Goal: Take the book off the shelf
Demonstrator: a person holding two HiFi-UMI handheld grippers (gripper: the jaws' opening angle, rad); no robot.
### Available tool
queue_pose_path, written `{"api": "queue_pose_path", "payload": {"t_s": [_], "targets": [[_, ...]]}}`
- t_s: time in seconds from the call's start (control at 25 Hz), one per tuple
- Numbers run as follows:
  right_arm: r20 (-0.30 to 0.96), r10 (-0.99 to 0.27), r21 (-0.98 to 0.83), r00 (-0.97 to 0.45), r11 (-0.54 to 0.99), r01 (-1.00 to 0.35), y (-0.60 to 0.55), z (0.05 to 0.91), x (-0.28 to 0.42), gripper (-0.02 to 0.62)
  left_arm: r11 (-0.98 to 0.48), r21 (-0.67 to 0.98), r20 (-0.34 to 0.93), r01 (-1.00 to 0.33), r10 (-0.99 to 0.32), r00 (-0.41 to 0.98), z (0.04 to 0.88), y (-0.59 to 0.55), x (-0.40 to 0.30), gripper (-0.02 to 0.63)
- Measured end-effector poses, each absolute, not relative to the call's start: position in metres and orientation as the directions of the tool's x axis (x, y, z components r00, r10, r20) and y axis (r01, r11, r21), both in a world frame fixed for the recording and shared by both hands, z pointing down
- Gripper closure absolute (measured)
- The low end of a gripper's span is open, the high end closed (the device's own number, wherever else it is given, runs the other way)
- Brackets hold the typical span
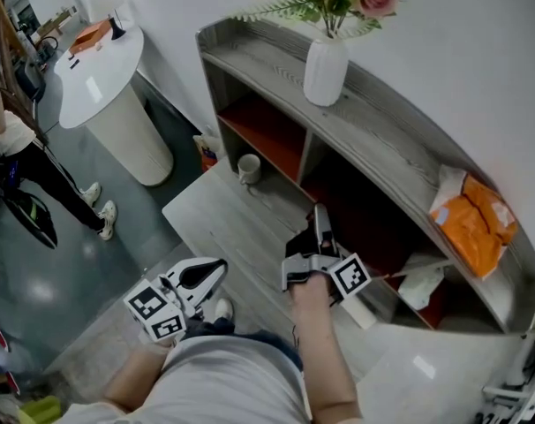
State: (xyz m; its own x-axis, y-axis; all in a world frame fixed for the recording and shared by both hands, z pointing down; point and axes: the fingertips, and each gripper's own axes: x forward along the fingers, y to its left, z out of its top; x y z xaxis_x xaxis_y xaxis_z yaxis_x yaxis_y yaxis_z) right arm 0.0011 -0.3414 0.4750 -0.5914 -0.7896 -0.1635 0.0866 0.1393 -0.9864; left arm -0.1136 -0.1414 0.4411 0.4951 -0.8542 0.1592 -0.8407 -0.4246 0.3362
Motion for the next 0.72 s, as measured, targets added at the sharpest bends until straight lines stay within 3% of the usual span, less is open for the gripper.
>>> {"api": "queue_pose_path", "payload": {"t_s": [0.12, 0.24, 0.72], "targets": [[-0.149, -0.797, -0.989, -0.586, 0.121, 0.087, -0.346, 0.477, 0.001, 0.29, -0.419, 0.35, 0.15, -0.838, -0.858, 0.491, 0.441, -0.142, -0.116, 0.591], [-0.153, -0.796, -0.988, -0.585, 0.132, 0.08, -0.347, 0.475, 0.001, 0.359, -0.416, 0.353, 0.143, -0.838, -0.861, 0.488, 0.44, -0.144, -0.119, 0.591], [-0.129, -0.745, -0.991, -0.655, 0.127, 0.052, -0.314, 0.478, -0.018, 0.365, -0.447, 0.371, 0.117, -0.814, -0.847, 0.519, 0.439, -0.143, -0.12, 0.591]]}}
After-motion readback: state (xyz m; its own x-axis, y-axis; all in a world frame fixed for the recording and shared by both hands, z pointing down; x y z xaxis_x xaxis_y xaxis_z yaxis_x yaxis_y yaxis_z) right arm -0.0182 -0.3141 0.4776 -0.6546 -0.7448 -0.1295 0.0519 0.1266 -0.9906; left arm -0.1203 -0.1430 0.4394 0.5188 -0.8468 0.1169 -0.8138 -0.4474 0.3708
